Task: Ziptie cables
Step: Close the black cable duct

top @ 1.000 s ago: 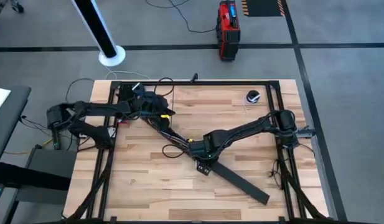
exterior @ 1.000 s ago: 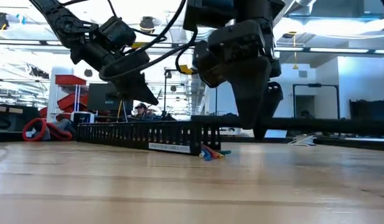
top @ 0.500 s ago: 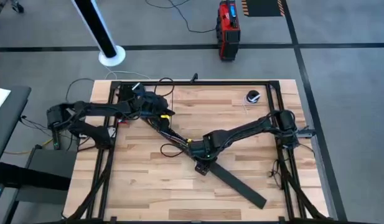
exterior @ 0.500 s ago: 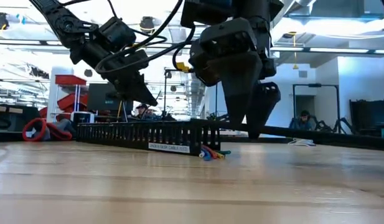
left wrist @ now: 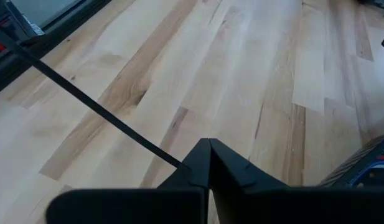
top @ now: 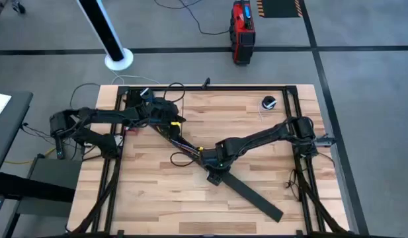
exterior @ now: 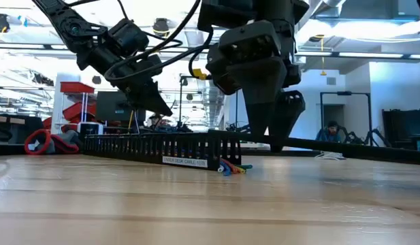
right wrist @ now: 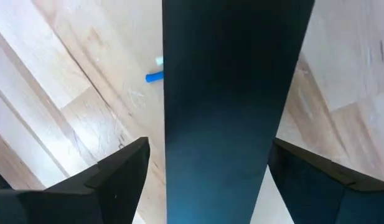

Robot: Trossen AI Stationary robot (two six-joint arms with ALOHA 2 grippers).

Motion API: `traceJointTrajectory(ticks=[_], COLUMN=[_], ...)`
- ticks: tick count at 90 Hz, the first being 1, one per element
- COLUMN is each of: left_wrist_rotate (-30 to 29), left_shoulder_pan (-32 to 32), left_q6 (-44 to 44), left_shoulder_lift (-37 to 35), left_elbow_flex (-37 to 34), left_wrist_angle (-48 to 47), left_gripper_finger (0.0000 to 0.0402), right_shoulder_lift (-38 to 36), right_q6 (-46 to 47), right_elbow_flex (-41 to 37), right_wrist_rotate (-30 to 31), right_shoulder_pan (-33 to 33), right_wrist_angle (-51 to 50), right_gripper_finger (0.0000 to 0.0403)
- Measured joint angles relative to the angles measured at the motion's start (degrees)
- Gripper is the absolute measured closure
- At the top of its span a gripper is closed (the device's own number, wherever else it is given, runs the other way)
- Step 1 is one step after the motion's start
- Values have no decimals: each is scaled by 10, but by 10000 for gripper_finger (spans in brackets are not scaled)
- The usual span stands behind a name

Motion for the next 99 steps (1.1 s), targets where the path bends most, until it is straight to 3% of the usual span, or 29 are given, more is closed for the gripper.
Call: traceJointTrajectory(ticks=[64,77,92,99], left_wrist_rotate=[2,2,3,3], left_shoulder_pan=[0,0,0,0], left_q6=[2,7,13,12], left_shoulder_lift=[0,0,0,0], left_elbow_flex=[0,0,0,0], left_wrist_angle=[-2,-2,-4,-13], left_gripper_finger=[402,402,402,401], right_shoulder_lift=[2,3,3,3], right_q6=[-75,-73,-86,-97], right_elbow_flex=[47,46,46,46], right_wrist_rotate=[1,33,55,62], right_shoulder_pan=[-13,-15,-17,-16], right_wrist_angle=[-66,-89,-73,-50], right_gripper_finger=[102,180,362,387])
